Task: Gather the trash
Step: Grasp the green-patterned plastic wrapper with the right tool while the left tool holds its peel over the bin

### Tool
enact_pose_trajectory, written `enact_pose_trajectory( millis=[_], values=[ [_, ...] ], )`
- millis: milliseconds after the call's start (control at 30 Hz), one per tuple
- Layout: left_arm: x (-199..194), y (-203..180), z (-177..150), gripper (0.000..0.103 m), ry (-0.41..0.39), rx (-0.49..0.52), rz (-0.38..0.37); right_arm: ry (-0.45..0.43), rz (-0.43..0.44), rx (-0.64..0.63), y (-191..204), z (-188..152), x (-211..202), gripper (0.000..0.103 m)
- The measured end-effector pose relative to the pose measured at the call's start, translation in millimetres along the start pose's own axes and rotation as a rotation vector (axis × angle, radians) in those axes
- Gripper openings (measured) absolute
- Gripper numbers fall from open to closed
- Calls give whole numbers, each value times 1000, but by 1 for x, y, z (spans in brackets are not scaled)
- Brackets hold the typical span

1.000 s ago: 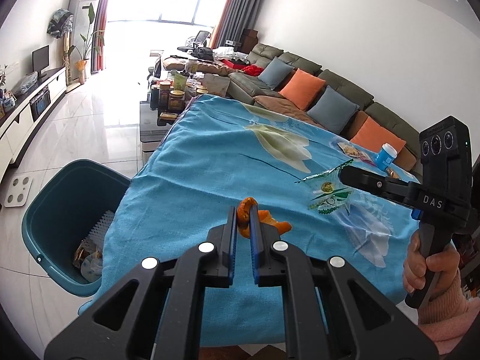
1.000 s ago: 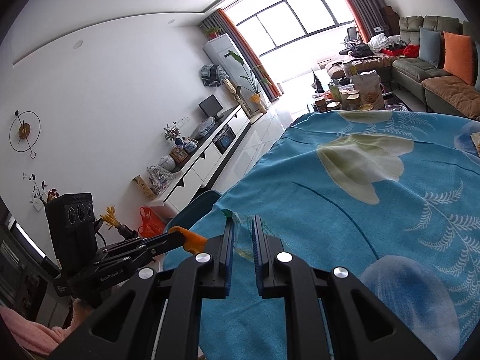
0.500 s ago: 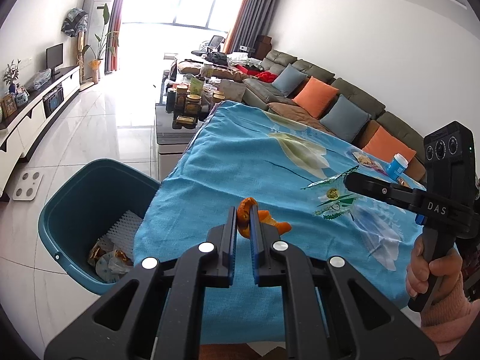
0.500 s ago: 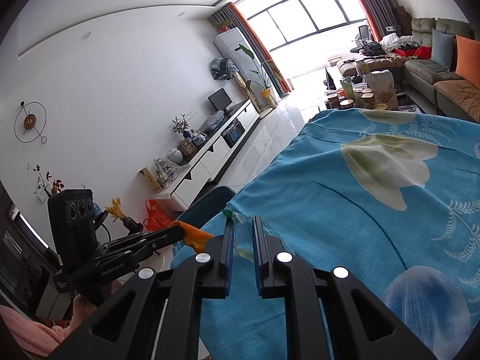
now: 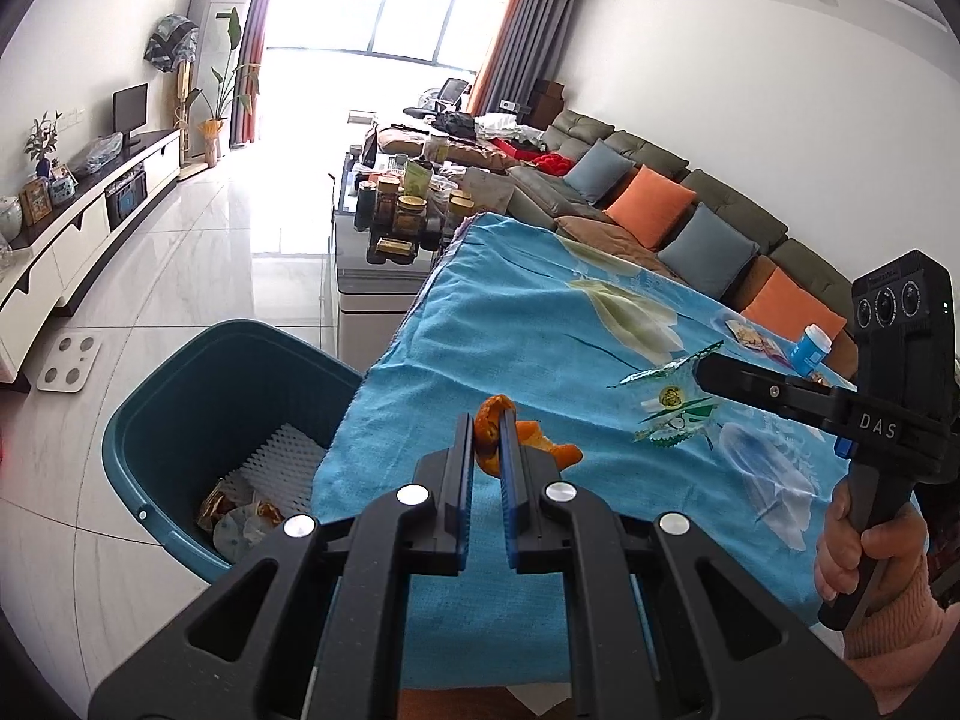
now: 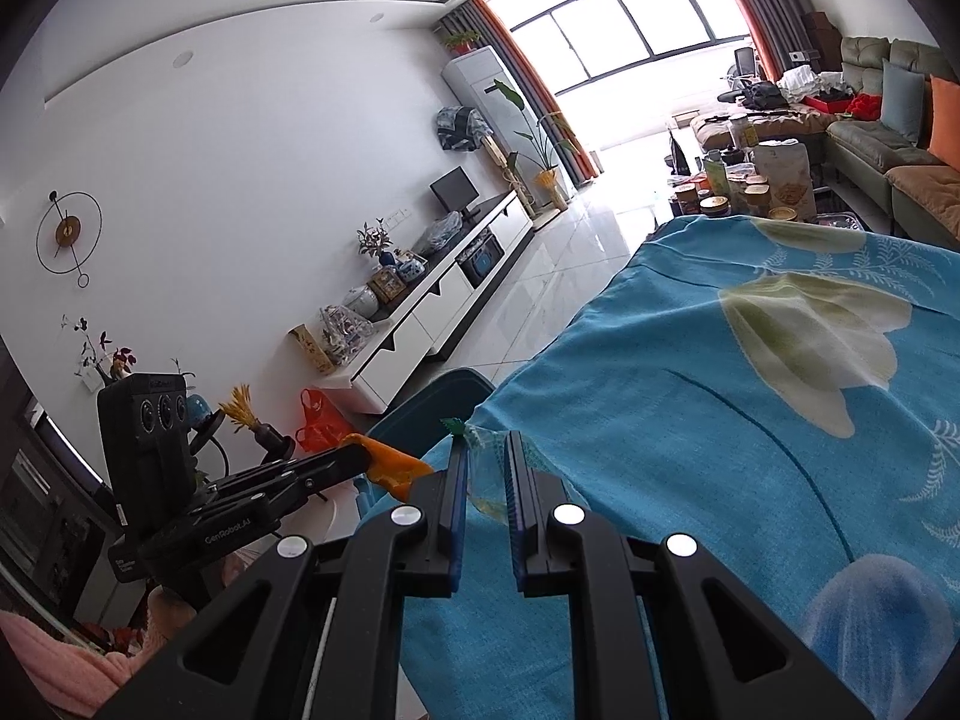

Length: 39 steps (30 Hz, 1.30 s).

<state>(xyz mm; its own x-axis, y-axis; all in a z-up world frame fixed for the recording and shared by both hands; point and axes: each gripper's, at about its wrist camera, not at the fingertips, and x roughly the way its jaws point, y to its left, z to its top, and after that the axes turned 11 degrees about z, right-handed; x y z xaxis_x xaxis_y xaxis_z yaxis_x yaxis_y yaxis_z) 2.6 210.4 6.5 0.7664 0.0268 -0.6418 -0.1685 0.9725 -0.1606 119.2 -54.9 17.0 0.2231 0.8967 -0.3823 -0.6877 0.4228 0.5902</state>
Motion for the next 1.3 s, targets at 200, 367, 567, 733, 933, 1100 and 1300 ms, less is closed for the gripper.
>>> enact_pose_trajectory(
  millis=[200, 367, 567, 733, 933, 1100, 1300],
  values=[
    [-1, 8, 1, 9, -6, -15, 19, 12, 11, -10, 6, 4, 9, 11],
    [-2, 14, 2, 9, -12, -28, 31, 21, 22, -20, 8, 6, 18, 11],
    [-3, 21, 3, 9, -17, -39, 47, 31, 31, -31, 12, 10, 27, 11],
    [-3, 24, 3, 9, -21, -46, 56, 40, 38, -39, 14, 12, 33, 11],
    [-5, 32, 5, 9, -28, -56, 70, 46, 54, -42, 17, 13, 40, 11],
    [-6, 39, 6, 9, -31, -65, 85, 49, 62, -47, 19, 15, 45, 11],
    [-8, 45, 7, 9, -34, -74, 96, 57, 69, -53, 23, 18, 51, 11]
  ],
)
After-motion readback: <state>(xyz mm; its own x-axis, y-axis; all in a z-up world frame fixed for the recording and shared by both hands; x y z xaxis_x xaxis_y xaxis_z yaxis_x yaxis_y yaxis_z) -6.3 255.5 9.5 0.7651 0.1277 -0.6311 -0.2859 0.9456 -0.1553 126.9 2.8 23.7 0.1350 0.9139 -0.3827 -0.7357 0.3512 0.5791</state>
